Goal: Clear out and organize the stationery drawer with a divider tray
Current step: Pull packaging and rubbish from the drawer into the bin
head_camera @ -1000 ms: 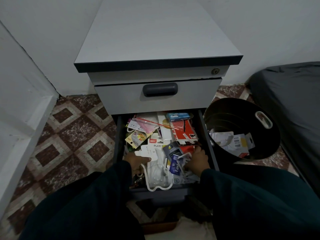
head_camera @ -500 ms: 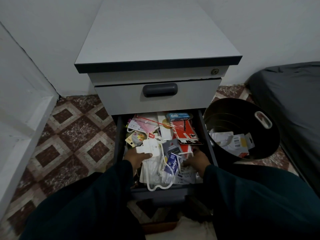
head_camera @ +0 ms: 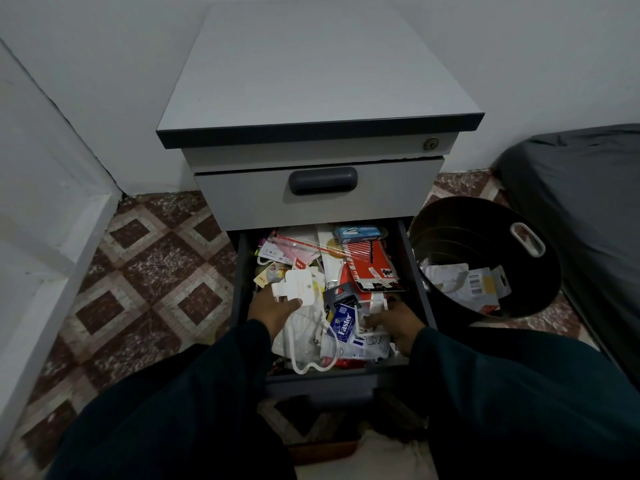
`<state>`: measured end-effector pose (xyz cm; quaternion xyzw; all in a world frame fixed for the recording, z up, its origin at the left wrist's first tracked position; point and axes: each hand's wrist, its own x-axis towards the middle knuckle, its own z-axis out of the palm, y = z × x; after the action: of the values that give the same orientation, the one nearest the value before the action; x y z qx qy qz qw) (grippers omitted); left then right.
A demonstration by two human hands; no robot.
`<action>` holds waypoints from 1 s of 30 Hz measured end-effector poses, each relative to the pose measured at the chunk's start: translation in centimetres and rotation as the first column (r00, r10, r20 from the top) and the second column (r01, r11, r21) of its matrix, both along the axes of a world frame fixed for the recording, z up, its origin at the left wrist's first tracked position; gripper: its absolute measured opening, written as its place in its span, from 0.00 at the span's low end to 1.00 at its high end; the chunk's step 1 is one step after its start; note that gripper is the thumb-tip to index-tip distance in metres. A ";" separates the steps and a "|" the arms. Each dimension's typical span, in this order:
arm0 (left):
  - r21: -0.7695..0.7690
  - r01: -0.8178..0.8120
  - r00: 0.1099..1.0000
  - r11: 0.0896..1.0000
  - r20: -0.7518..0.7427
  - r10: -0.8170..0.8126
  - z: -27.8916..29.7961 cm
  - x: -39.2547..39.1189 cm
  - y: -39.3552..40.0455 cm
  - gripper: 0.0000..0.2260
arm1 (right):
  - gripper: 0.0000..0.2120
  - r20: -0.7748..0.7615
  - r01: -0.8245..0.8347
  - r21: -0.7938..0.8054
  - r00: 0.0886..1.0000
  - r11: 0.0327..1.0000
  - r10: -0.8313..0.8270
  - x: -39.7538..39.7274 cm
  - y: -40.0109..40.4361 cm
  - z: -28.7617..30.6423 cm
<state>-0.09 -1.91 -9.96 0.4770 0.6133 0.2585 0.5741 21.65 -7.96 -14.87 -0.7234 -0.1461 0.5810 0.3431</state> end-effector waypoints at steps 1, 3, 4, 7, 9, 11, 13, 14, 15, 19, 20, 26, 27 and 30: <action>0.006 0.008 1.000 1.000 -0.003 -0.008 0.0 0.0 0.0 0.17 | 0.36 -0.013 -0.002 0.003 1.000 1.000 0.002 0.0 -0.1 -0.2; 0.009 0.021 1.000 1.000 -0.015 -0.021 0.0 -0.1 0.1 0.17 | 0.33 -0.045 -0.039 -0.019 0.998 0.999 0.038 -0.3 -0.1 0.1; 0.008 0.028 0.999 1.000 -0.024 -0.028 0.0 -0.1 0.0 0.18 | 0.31 -0.047 -0.057 -0.024 0.997 0.998 0.056 -0.7 -0.3 0.9; 0.004 0.042 0.998 0.999 -0.050 -0.042 0.1 -0.1 0.0 0.18 | 0.23 -0.067 -0.085 -0.024 0.994 0.996 0.083 -1.9 -0.7 2.1; 0.014 0.053 0.996 0.999 -0.070 -0.052 0.1 -0.1 -0.1 0.18 | 0.20 -0.064 -0.069 -0.008 0.996 0.998 0.069 -2.7 -0.8 2.4; 0.032 0.055 0.995 0.998 -0.082 -0.053 0.0 -0.1 0.0 0.18 | 0.22 -0.046 -0.047 -0.001 0.998 0.999 0.047 -2.9 -0.7 2.0; 0.052 0.049 0.995 0.997 -0.091 -0.044 0.0 -0.1 -0.1 0.18 | 0.28 -0.030 -0.043 -0.021 0.999 0.999 0.042 -2.4 -0.5 1.4; 0.065 0.048 0.994 0.997 -0.098 -0.041 0.0 -0.1 -0.1 0.17 | 0.29 -0.038 -0.054 -0.031 0.998 0.998 0.053 -2.2 -0.3 1.3; 0.080 0.048 0.994 0.996 -0.105 -0.040 0.1 -0.1 -0.1 0.17 | 0.28 -0.041 -0.064 -0.033 0.997 0.997 0.063 -1.9 -0.1 1.1; 0.121 0.078 0.985 0.990 -0.164 -0.057 0.6 -0.3 0.0 0.18 | 0.20 0.022 -0.078 -0.027 0.997 0.997 0.079 -1.7 -0.2 2.3; 0.136 0.097 0.978 0.986 -0.197 -0.069 0.9 -0.4 0.1 0.18 | 0.18 0.042 -0.083 -0.027 0.996 0.996 0.084 -1.8 -0.3 2.8; 0.241 0.185 0.917 0.953 -0.390 -0.080 3.6 -0.8 0.1 0.19 | 0.13 0.251 -0.202 0.013 0.949 0.979 0.192 -2.2 -0.1 5.4; 0.259 0.198 0.910 0.945 -0.408 -0.078 4.1 -0.9 0.1 0.19 | 0.15 0.293 -0.228 0.007 0.931 0.974 0.216 -2.1 -0.1 6.1; 0.286 0.208 0.894 0.935 -0.444 -0.063 5.7 -0.9 -0.1 0.18 | 0.16 0.369 -0.273 0.009 0.895 0.962 0.251 -1.8 -0.2 8.0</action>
<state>-0.98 -2.02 -4.21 0.6524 0.6375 0.2041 0.3554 19.87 -8.19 -6.86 -0.7816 -0.3208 0.4727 0.2504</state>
